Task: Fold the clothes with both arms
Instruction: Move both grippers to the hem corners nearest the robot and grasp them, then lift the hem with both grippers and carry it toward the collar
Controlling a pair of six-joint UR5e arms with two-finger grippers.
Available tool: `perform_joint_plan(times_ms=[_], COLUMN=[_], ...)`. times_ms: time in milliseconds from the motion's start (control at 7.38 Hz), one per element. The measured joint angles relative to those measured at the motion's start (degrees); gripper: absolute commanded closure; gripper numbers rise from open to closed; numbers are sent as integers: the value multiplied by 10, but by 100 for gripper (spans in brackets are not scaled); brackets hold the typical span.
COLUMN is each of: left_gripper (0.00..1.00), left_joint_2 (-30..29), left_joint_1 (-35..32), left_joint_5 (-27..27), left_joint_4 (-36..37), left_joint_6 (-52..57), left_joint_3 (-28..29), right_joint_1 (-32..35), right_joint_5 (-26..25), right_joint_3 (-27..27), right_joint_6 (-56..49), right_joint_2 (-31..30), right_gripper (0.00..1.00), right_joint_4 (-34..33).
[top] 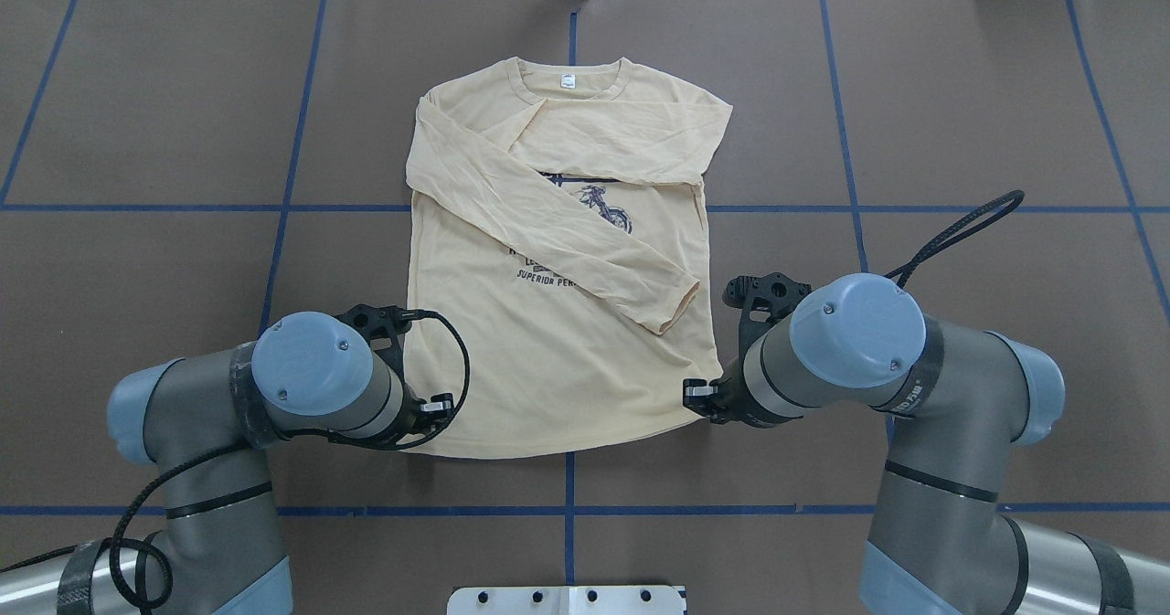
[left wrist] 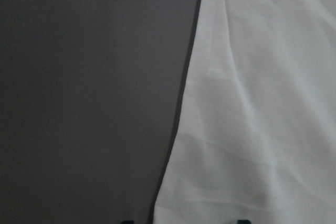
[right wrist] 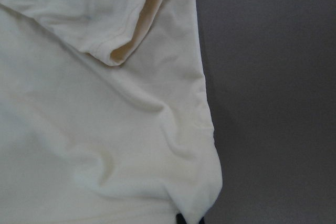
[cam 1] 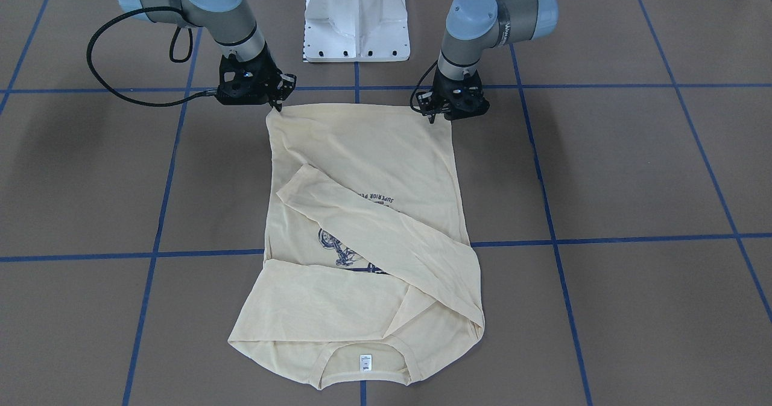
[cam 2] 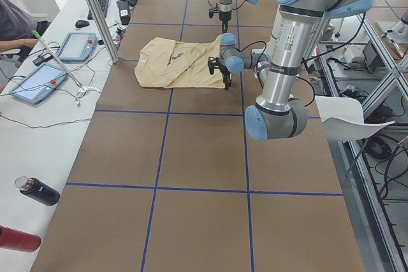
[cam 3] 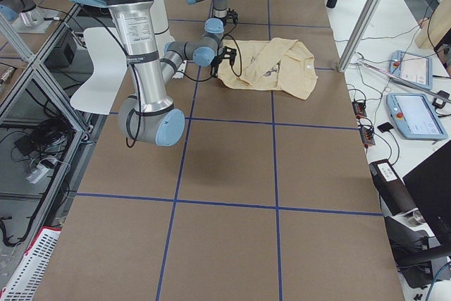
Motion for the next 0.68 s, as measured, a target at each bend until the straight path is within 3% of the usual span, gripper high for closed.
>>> perform_joint_plan(times_ms=[271,678], left_gripper=[100,100], left_joint_2=[0,-1], left_joint_1=[0,0], left_joint_5=[-1,-7], left_joint_4=[20,100], left_joint_6=[0,2], left_joint_3=[-16,-86], right_joint_1=[2,13], right_joint_5=[1,19], right_joint_3=[0,2], right_joint_6=[0,-1], right_joint_2=[0,-1], right_gripper=[100,100], right_joint_4=[0,-1])
